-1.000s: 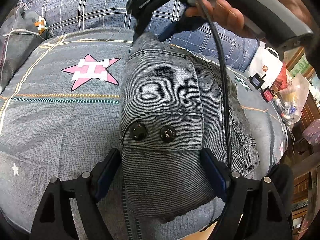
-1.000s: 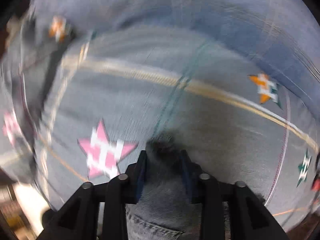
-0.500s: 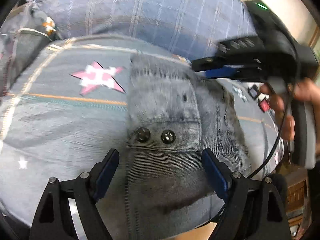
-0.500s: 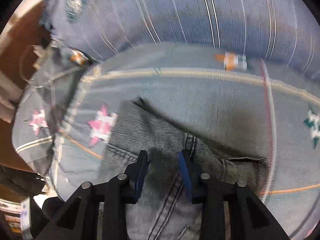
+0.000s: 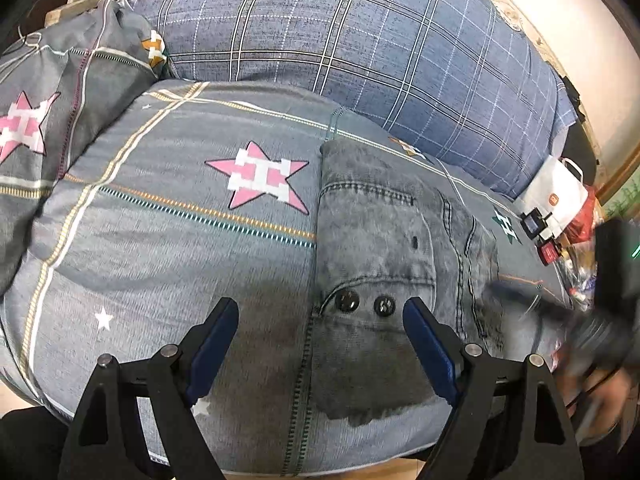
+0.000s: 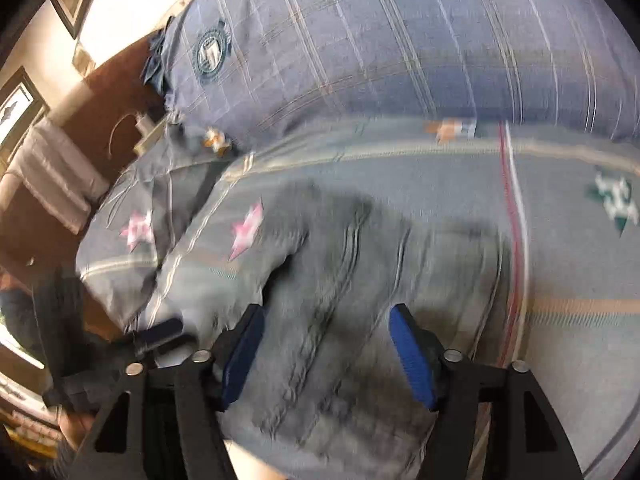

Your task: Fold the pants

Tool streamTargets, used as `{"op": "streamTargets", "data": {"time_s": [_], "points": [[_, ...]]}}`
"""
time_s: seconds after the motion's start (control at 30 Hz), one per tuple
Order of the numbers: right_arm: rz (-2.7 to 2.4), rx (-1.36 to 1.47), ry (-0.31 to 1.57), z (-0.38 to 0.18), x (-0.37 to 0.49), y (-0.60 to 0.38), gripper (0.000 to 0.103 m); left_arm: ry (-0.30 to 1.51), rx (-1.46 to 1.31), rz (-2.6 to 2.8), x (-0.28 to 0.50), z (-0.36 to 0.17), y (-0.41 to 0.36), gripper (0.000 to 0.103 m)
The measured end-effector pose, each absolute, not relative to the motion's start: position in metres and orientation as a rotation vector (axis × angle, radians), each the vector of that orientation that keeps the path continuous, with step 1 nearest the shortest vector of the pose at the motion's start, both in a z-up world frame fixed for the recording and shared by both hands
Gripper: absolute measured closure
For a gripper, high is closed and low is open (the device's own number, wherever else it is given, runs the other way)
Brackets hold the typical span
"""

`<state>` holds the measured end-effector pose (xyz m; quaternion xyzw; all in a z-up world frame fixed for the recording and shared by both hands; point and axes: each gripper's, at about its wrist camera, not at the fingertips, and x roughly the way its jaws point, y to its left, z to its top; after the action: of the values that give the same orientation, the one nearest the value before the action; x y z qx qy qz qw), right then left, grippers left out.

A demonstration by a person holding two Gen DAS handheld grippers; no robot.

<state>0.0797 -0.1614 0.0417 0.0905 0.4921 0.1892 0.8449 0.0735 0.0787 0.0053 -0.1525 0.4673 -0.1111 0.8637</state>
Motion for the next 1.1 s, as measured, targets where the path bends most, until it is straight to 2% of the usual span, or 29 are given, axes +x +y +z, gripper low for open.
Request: {"op": "streamTargets", "data": {"time_s": [0.07, 0.13, 0.17, 0.27, 0.4, 0.57, 0.8, 1.1], "points": [[0.366, 0.151, 1.116, 0.005, 0.078, -0.164, 0.033, 0.995, -0.264, -0.235, 0.076, 0.001, 0.064, 0.018], [0.368, 0.166, 1.056, 0.02, 0.065, -0.17, 0.033, 1.108, -0.112, -0.235, 0.086, -0.024, 0.039, 0.017], [0.364, 0.188, 1.042, 0.031, 0.06, -0.176, 0.033, 1.076, -0.075, -0.21, 0.085, -0.028, 0.034, 0.014], [0.376, 0.301, 0.959, 0.053, 0.047, -0.204, 0.03, 1.058, -0.08, -0.2, 0.082, -0.013, 0.036, 0.014], [0.375, 0.508, 1.001, 0.042, 0.042, -0.25, 0.029, 0.962, -0.084, -0.263, 0.08, 0.017, 0.037, 0.014], [0.421, 0.645, 1.023, 0.021, 0.059, -0.27, 0.029, 0.945, -0.06, -0.215, 0.089, 0.021, 0.033, 0.014], [0.353, 0.573, 1.106, -0.003, 0.086, -0.248, 0.029, 0.933, -0.066, -0.166, 0.096, 0.018, 0.033, 0.014], [0.259, 0.507, 1.118, 0.001, 0.092, -0.237, 0.028, 0.947, -0.073, -0.18, 0.1, 0.01, 0.034, 0.014]]}}
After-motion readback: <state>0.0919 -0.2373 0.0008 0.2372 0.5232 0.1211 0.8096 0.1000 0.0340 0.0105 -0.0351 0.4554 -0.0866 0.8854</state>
